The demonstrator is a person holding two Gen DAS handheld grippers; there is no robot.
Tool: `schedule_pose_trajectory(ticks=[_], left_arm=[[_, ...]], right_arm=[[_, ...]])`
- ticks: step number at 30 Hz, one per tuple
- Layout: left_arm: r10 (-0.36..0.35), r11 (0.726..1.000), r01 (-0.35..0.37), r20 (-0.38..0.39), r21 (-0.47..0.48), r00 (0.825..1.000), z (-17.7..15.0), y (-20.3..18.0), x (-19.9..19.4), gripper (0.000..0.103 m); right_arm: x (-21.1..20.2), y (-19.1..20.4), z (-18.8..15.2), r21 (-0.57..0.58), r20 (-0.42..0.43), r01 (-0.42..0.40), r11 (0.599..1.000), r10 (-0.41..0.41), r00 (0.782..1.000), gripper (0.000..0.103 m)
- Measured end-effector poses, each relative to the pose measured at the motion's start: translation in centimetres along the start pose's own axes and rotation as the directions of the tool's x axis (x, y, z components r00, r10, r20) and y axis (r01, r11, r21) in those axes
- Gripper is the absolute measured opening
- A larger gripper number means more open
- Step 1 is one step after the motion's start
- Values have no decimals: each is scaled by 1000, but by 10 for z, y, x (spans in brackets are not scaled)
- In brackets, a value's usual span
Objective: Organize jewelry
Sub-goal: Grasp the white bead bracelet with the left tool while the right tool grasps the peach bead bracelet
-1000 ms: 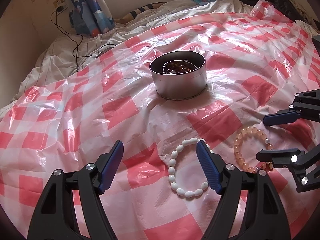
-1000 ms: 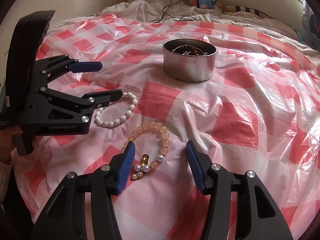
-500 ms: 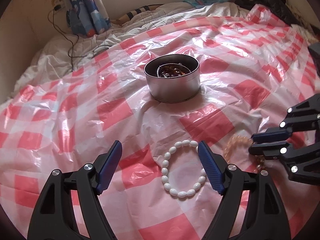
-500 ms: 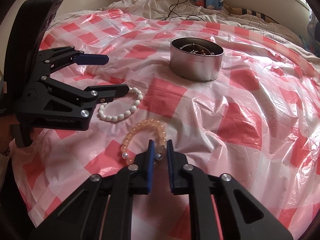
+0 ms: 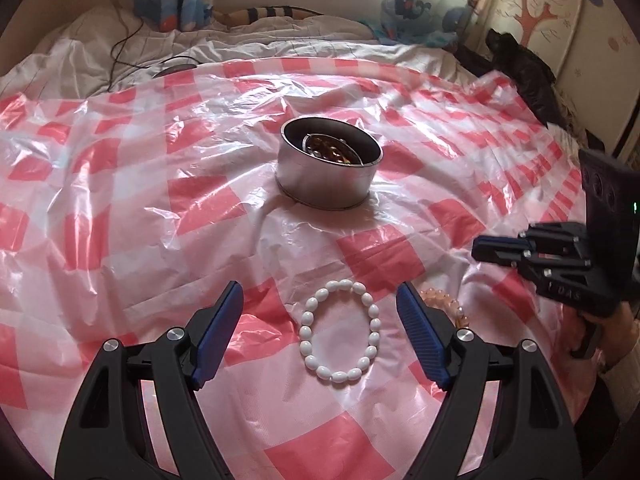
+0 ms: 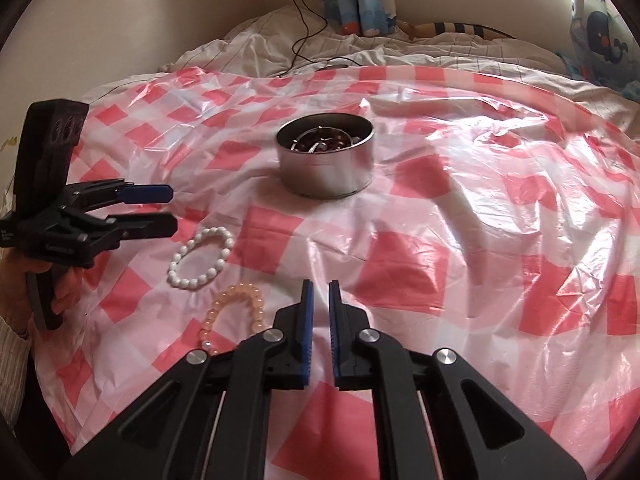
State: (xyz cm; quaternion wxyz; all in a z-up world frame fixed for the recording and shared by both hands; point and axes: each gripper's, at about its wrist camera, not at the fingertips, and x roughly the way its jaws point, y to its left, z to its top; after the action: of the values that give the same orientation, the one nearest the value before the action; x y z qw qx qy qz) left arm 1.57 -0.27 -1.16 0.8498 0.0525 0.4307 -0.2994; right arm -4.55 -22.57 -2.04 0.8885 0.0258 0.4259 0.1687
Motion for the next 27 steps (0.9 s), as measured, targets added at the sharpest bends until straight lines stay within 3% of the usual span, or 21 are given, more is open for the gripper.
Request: schedule_pose_trajectory(ticks=[1,3,4,5,6,7,13,15,18,19,21,23,27], left_arm=[[3,1000,-3,-11,23,1000,-1,-4,4,75],[-15,999,17,-40,47,999,-4,-9,12,75],[-19,998,22,-56,55,998,-6,-11,15,75],[-14,998,19,-75,66,997,-9,-13,20,75],[-7,997,14,-93,76,996,-11,-15,25,75],[-5,997,13,-106,80,994,-13,-16,29,75],[2,998,7,-123,70,992,-18,-15,34,69],[3,999,3,-126,51,992,-18,-10,35,60],[-7,1000,8,-129,8,992,-18,-1,35,46],[-4,1000,3,-131,-8,991,-18,2,35,42],[33,999,-36,-139,-16,990,-17,8,36,20],[32,999,-36,-132,-29,991,-16,12,32,8],[18,1000,-18,-89,9,996,-10,2,23,7]], right_arm=[[1,-2,0,12,-6,-3,1000,3,1000,8],[3,-4,-1,45,-25,-81,996,82,996,9],[3,-2,-1,56,-23,-115,992,117,993,15],[2,2,0,52,-20,-143,988,145,989,42],[2,10,0,26,-13,-148,989,149,989,55],[1,19,-1,-12,-1,-131,991,131,991,61],[24,55,-7,-174,-61,-75,982,65,996,57],[31,62,-10,-217,-84,-46,975,29,996,43],[35,59,-13,-221,-96,-22,975,1,995,9],[35,57,-13,-213,-98,-25,977,4,995,8],[32,54,-12,-200,-88,-26,980,9,996,8],[29,53,-10,-193,-69,-22,981,8,998,8],[15,41,-3,-151,-5,4,988,-4,1000,8]])
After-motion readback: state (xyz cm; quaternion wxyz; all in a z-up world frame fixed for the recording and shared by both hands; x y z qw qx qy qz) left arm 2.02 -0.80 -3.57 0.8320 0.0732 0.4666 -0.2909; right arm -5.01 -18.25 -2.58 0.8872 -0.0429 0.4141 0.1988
